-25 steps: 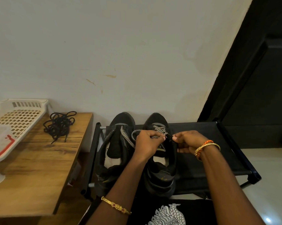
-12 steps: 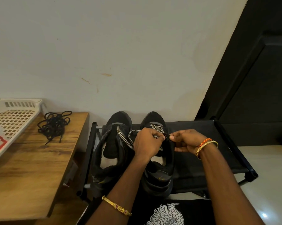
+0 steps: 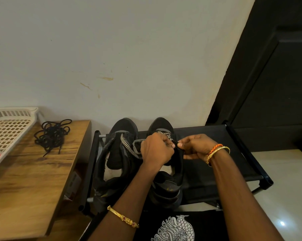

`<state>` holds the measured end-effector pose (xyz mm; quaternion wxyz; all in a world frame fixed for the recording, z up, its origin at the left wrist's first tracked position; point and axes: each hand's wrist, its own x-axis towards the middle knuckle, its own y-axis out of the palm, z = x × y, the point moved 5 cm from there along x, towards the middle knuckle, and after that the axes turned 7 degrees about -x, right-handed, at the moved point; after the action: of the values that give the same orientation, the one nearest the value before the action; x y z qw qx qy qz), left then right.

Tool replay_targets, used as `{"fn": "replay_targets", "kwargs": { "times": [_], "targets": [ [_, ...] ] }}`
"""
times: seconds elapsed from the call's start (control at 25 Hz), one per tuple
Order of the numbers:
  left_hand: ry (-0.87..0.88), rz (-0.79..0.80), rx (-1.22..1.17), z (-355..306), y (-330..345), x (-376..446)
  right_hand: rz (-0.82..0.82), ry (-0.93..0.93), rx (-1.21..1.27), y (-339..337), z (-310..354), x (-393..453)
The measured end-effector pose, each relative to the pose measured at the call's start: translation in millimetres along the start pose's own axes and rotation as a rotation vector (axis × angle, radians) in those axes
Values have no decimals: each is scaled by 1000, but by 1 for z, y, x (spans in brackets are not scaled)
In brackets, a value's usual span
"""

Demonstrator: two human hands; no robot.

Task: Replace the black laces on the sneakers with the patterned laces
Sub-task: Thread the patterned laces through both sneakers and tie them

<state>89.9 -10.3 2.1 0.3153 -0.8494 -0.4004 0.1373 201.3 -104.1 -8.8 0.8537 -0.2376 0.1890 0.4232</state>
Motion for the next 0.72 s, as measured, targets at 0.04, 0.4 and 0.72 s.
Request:
{"fn": "replay_targets", "kwargs": {
  "times": [0.04,0.4,0.72],
  "targets": [
    [10,8,-8,0,0,0,-4,0,5,-1,0,0],
    [-81,82,-230,18,1,10,9,12,6,3,4,-3],
    [-67,97,-195,19,4,10,13,11,13,2,3,-2]
  ]
}}
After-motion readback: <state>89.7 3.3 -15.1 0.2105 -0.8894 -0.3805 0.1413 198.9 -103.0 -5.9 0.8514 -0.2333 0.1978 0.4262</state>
